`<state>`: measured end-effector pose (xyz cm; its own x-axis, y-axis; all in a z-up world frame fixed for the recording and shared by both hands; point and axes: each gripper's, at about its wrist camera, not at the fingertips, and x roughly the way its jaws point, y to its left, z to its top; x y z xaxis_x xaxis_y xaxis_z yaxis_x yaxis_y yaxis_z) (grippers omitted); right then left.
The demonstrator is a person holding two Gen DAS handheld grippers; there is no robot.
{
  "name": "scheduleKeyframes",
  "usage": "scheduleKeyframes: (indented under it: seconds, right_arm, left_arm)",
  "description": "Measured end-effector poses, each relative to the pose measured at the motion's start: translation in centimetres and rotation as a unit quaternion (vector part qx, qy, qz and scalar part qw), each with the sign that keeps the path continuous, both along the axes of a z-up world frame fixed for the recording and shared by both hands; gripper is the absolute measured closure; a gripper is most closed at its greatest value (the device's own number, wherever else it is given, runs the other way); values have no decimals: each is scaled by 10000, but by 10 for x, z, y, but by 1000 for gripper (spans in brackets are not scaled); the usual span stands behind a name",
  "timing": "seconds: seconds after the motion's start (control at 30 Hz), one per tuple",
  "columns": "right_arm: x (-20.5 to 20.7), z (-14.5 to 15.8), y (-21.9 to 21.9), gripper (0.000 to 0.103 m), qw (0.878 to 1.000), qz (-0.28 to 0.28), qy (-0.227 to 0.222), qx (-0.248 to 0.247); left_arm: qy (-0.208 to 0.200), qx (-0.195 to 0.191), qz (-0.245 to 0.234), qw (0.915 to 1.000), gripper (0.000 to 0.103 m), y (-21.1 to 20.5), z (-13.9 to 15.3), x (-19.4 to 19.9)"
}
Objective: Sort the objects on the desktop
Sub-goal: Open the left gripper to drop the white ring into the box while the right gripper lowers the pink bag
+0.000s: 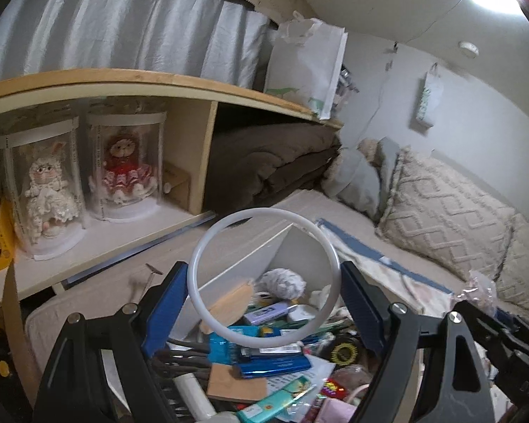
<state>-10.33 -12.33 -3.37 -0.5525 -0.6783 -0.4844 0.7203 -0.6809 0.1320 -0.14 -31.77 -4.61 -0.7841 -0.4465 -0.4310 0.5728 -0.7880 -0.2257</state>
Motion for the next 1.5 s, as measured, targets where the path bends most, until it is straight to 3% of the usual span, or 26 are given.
scheduleKeyframes:
  seconds: [0.37, 0.43, 0.9, 1.5]
  right_arm:
    - [-6, -11, -12, 63, 9997, 73, -203, 75]
    - [-7, -14, -13, 63, 9996, 74, -242, 86]
    - [-4, -39, -17, 63, 9975, 328, -568, 259]
    - [34, -84, -56, 63, 9744, 1304, -1800, 345]
  left_arm:
    - [-637, -103, -83, 9979, 18, -1, -18, -20]
    - [-712, -69, -64, 9974, 5, -2, -21, -22]
    - [-722, -67, 97, 9973, 2, -9, -18, -13]
    - [-528, -447, 431, 9967, 2, -15, 3, 22]
